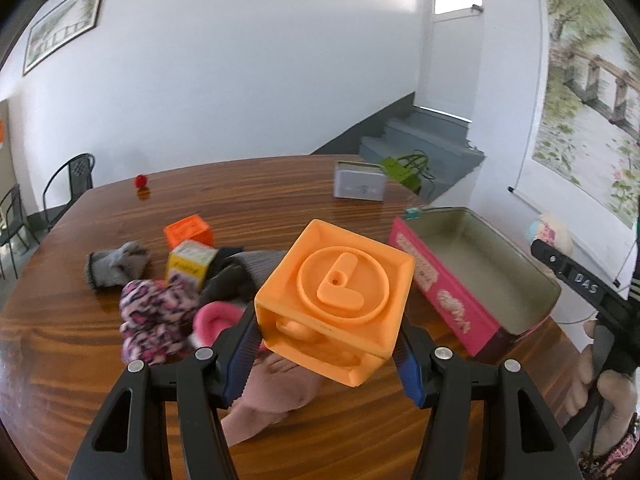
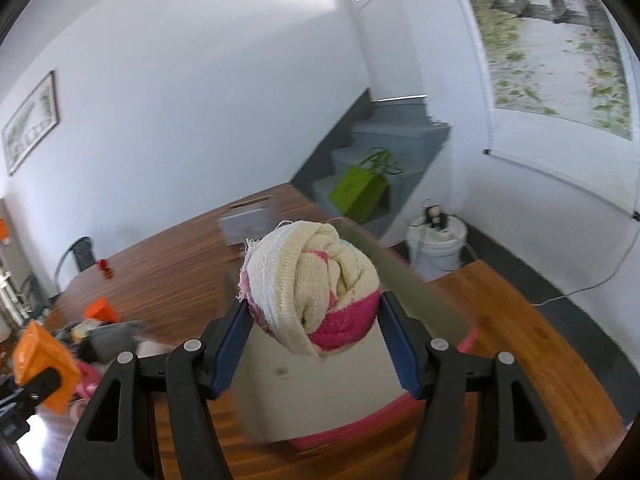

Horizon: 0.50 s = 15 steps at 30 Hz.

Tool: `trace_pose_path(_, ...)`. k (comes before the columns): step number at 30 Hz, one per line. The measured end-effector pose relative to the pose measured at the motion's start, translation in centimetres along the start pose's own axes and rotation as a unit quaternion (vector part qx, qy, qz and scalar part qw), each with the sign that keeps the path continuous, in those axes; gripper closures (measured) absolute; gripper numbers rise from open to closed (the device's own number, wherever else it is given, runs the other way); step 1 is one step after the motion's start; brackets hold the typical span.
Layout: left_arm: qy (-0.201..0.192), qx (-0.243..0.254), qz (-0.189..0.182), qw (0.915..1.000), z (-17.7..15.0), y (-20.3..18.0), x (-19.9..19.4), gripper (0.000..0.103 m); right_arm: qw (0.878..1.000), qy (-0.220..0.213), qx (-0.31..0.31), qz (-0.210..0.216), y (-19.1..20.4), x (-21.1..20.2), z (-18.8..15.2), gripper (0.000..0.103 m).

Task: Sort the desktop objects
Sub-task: 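Carry the towel and orange cube over the pink tin box with both grippers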

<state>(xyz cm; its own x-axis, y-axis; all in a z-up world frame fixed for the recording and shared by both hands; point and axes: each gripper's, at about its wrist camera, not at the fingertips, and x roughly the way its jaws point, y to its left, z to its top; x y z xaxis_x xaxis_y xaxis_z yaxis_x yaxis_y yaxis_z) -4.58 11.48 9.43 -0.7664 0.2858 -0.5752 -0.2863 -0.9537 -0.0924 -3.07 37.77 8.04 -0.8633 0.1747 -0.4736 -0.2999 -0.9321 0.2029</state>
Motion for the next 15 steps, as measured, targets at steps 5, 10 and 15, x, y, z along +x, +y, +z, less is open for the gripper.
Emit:
trace_pose_path(5, -0.001, 0.022, -0.025, 0.9995, 1.6, -3.3, 1.0, 0.041, 1.0, 0.018, -0.002, -0.019, -2.1, 1.1, 0.3, 0.035)
trace_pose_path(10, 0.004, 0.031, -0.054, 0.9981, 2.6, -6.3, 2.1, 0.041, 0.999, 0.039, 0.005, -0.013, -3.4, 2.1, 0.3, 0.034)
trace_pose_path(15, 0.015, 0.036, -0.087, 0.9954, 3.2, -9.7, 3.9, 0.041, 0.998, 0.05, 0.029, 0.003, -4.4, 1.8, 0.3, 0.033)
